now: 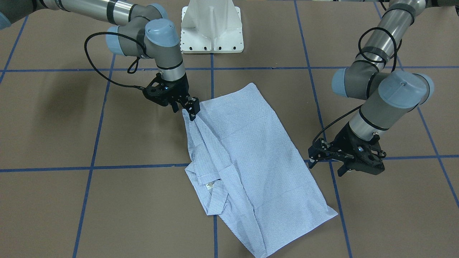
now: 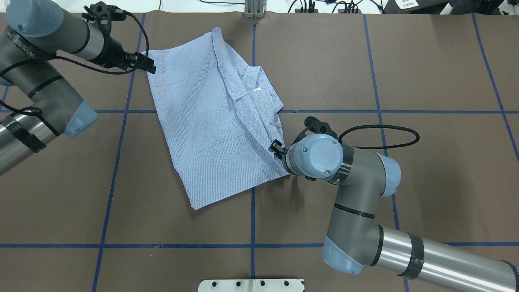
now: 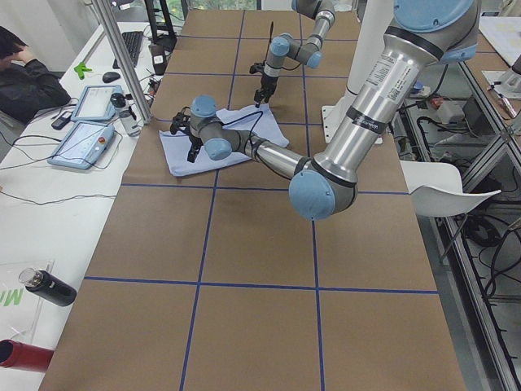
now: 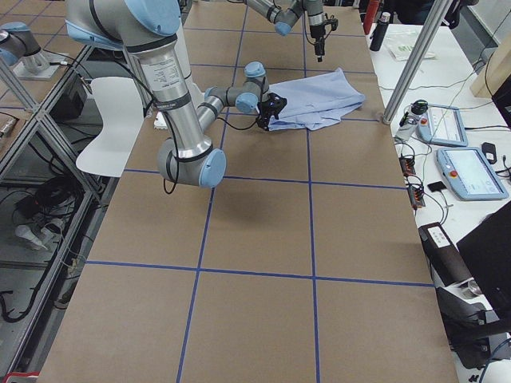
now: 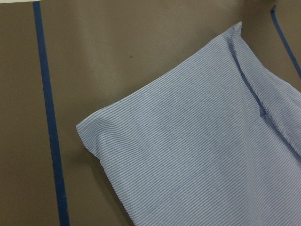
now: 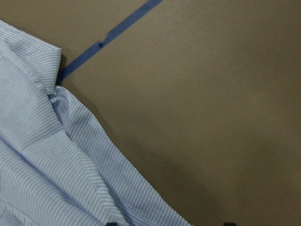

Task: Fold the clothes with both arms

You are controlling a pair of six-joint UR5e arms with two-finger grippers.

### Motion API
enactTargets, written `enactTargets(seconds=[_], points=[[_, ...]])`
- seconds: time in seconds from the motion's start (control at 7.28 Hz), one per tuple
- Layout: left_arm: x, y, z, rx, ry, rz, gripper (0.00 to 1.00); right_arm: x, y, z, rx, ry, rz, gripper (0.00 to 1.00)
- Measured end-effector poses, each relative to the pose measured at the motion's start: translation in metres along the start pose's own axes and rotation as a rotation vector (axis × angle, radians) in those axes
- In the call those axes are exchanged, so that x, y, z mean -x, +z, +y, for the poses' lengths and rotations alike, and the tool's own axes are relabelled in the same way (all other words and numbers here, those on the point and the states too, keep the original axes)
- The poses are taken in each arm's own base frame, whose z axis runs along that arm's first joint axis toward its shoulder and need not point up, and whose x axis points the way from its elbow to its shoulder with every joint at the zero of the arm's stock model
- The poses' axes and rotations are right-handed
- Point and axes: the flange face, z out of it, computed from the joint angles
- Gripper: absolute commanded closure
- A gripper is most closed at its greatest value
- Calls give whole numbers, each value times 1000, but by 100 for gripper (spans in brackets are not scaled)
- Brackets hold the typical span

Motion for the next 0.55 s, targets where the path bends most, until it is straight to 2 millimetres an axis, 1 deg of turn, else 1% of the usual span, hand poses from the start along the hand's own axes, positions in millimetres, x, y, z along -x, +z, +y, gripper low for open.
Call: enactTargets(seconds=[0.14, 0.27, 0.41, 0.55], points=[[0, 0, 0, 1, -2, 0, 0, -3, 3, 9, -4, 7, 2, 27], [0, 1, 1, 2, -3, 0, 0, -6, 4, 15, -8, 8, 3, 35], [1, 1, 1, 3, -4, -1, 0, -8, 6, 18, -10, 6, 5, 47], [1, 1, 2, 4, -4, -1, 0, -11, 8, 21, -14, 2, 8, 99]])
